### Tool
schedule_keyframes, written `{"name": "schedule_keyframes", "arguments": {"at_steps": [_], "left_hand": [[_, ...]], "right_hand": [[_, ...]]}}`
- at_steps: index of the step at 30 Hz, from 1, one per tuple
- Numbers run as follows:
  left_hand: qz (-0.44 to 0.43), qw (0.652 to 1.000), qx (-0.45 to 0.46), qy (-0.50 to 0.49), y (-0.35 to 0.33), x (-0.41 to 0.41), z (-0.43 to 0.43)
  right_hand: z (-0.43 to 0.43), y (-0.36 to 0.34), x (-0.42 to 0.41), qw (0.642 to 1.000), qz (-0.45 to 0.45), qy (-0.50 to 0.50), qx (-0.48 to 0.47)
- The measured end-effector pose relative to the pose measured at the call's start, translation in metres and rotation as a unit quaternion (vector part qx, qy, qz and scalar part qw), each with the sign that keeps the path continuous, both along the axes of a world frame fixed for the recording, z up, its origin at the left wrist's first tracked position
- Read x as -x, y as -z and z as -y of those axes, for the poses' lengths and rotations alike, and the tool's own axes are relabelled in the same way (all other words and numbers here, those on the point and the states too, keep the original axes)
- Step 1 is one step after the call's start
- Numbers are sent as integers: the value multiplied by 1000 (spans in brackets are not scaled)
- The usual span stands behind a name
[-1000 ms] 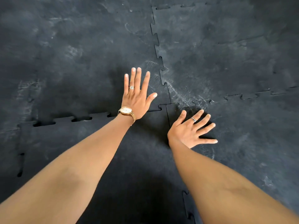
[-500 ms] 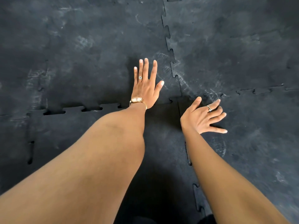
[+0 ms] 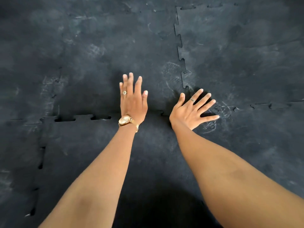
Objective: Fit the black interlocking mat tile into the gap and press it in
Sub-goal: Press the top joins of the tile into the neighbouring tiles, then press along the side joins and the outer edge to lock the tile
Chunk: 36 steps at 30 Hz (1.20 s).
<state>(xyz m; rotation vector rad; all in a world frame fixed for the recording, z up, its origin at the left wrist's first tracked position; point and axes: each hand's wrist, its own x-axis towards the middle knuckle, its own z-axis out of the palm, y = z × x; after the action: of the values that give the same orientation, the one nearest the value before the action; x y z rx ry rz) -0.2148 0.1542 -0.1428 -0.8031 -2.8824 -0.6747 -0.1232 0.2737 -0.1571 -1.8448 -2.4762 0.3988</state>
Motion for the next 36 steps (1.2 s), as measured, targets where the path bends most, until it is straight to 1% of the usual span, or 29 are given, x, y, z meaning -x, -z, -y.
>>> {"name": "schedule_keyframes", "arguments": {"at_steps": [1, 3, 4, 5, 7, 8, 10, 12, 14, 15, 17, 19, 21, 23, 24, 26, 28, 29, 30, 31, 33, 34, 35, 36], "left_hand": [[9, 999, 20, -41, 0, 1, 21], [76, 992, 25, -99, -2, -4, 56], [104, 989, 27, -105, -3, -9, 68], [113, 989, 43, -90, -4, -12, 75], [98, 990, 89, -45, -3, -15, 75], [92, 990, 101, -39, -3, -12, 71], [83, 988, 118, -59, -4, 3, 56], [58, 985, 156, -54, -1, 17, 41], [26, 982, 186, 0, 4, 23, 36], [15, 982, 187, 20, 6, 25, 36], [-2, 983, 181, 26, 9, 25, 39], [-12, 983, 185, 15, 14, 27, 38], [-1, 983, 186, 8, 15, 26, 37], [2, 987, 158, 16, 13, 26, 38], [21, 993, 117, 22, 11, 28, 40], [86, 996, -29, 23, 8, 30, 45], [136, 976, -172, 3, 0, 29, 48], [154, 965, -214, -14, -5, 29, 51], [157, 962, -222, -29, -8, 29, 57], [141, 969, -200, -37, -9, 28, 66], [85, 992, -89, -38, -7, 22, 93], [69, 996, -40, -43, -5, 19, 112], [76, 996, -13, -51, -5, 17, 130], [101, 993, -7, -57, -7, 16, 144]], "right_hand": [[0, 0, 0, 1000, -2, 2, 4], [0, -1, -2, 1000, -8, -8, 4], [0, -1, -2, 1000, -16, -23, 1], [1, -1, -2, 999, -24, -43, -3], [3, -2, -2, 996, -37, -86, -13], [4, -3, -3, 993, -41, -108, -14], [4, -2, -3, 989, -48, -139, -13], [2, 0, -3, 988, -52, -144, -14], [3, 2, -3, 988, -52, -143, -17], [3, 3, -2, 988, -50, -141, -22], [2, 4, -3, 988, -60, -141, -29], [4, 5, -4, 976, -91, -187, -58], [19, 3, -5, 952, -133, -267, -72], [49, 1, -5, 936, -152, -317, -33], [64, -1, -3, 934, -147, -326, -9], [83, -2, -1, 933, -93, -348, 6], [86, 0, 2, 929, -19, -370, -18], [86, 0, 4, 926, 8, -376, -24], [84, 0, 4, 923, 26, -384, -26], [83, 0, 4, 921, 35, -387, -29], [84, 1, 3, 921, 42, -386, -34], [85, 1, 3, 920, 43, -388, -32], [87, 0, 3, 919, 46, -390, -30], [87, -1, 3, 920, 50, -389, -29]]}}
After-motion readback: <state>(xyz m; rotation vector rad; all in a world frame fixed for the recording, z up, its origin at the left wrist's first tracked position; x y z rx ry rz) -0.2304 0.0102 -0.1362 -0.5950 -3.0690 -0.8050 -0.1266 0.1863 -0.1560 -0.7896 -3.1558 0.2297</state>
